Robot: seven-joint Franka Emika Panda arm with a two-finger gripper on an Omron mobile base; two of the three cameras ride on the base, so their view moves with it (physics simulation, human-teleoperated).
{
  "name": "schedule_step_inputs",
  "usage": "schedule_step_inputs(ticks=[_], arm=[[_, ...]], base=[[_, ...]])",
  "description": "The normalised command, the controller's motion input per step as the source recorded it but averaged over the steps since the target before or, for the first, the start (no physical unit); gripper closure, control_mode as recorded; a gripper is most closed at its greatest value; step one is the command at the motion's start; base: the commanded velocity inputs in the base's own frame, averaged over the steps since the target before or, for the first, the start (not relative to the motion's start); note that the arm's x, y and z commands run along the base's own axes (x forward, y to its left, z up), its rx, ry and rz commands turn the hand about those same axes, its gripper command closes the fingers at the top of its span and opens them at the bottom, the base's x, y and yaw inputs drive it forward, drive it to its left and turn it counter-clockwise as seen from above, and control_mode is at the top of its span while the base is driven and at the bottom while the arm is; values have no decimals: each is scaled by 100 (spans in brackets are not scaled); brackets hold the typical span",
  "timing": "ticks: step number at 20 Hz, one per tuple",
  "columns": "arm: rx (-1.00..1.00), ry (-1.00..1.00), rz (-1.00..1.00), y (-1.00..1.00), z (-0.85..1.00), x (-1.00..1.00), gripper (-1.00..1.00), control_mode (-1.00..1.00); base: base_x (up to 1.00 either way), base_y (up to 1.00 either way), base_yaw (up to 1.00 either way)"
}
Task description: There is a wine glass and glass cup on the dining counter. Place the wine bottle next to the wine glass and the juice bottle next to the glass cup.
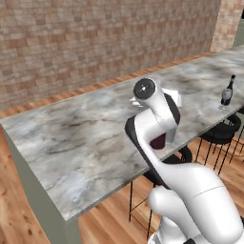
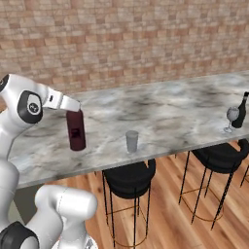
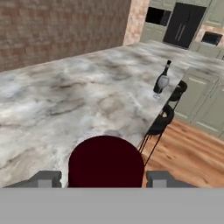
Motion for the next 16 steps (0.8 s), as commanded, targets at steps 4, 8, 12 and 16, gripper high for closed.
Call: schedule_step_inputs(ticks=[4,8,12,16], arm=[[-3,-16,-21,7,0,21,100,-100],[-2,-9,-23,0,-3,27,100,-100],[0,14,-9,-10,-3,30,100,-100],[1,28,-4,-24,-6,30,100,-100]], base=[[0,0,0],[0,0,0],[0,0,0],[0,0,0]])
